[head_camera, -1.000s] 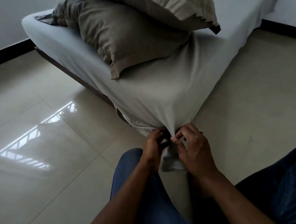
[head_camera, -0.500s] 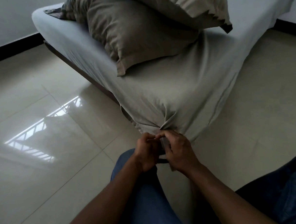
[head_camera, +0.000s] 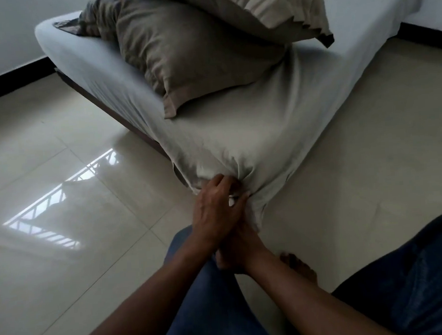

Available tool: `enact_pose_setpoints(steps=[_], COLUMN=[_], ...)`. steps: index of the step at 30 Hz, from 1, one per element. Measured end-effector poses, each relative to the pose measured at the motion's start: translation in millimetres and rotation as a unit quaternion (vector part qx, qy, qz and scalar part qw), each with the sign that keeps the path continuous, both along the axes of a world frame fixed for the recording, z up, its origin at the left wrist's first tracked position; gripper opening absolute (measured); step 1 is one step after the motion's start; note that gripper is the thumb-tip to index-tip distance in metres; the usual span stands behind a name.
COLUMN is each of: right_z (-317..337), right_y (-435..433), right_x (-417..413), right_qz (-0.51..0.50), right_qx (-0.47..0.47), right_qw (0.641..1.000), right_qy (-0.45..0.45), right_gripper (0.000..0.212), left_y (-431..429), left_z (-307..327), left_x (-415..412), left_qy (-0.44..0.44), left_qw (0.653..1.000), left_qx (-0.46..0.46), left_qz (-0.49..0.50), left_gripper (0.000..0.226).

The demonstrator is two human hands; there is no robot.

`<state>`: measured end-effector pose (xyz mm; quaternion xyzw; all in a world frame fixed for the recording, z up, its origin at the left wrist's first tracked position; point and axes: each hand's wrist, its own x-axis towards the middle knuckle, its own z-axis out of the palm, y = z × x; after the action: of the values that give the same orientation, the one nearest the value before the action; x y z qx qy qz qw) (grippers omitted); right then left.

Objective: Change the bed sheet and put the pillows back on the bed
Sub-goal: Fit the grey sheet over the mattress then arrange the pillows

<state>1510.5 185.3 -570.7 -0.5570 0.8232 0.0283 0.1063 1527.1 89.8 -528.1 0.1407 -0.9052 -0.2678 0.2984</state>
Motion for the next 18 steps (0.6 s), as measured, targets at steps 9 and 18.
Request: enact_pose_setpoints(steps=[9, 18], right_z=[10, 86], right_y=[36, 63], right_x=[-12, -44], right_qz=[-0.004, -0.366], right_qx=[-0.137, -0.489], right_qw=[0.990, 0.783], right_qy=[-0.017, -0.118], right_gripper=[0.037, 0.003], left_y=[24, 54], left_z=[-6, -3], left_x=[-7, 4], left_qy=[0.091, 0.109], left_qw=[0.982, 0.977], left_qx=[0.128, 0.184], left_qz=[0.103, 0.022], left_gripper=[0.013, 0.012])
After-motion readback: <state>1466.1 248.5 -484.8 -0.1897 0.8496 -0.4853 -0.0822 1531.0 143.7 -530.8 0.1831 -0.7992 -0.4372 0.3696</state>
